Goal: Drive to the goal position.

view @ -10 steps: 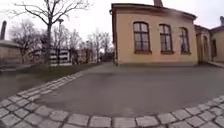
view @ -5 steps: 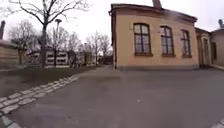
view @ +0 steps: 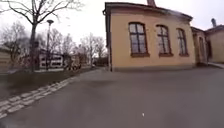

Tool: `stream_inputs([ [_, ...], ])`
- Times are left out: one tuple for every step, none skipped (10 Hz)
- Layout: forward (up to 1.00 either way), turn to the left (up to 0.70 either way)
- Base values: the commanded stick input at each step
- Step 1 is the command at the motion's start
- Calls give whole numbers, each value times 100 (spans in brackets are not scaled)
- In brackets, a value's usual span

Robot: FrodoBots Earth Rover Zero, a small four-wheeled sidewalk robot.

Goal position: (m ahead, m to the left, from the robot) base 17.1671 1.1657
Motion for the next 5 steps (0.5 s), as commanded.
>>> stream_inputs([
  [100, 0],
  [100, 0],
  [100, 0],
  [100, 0],
  [100, 0],
])
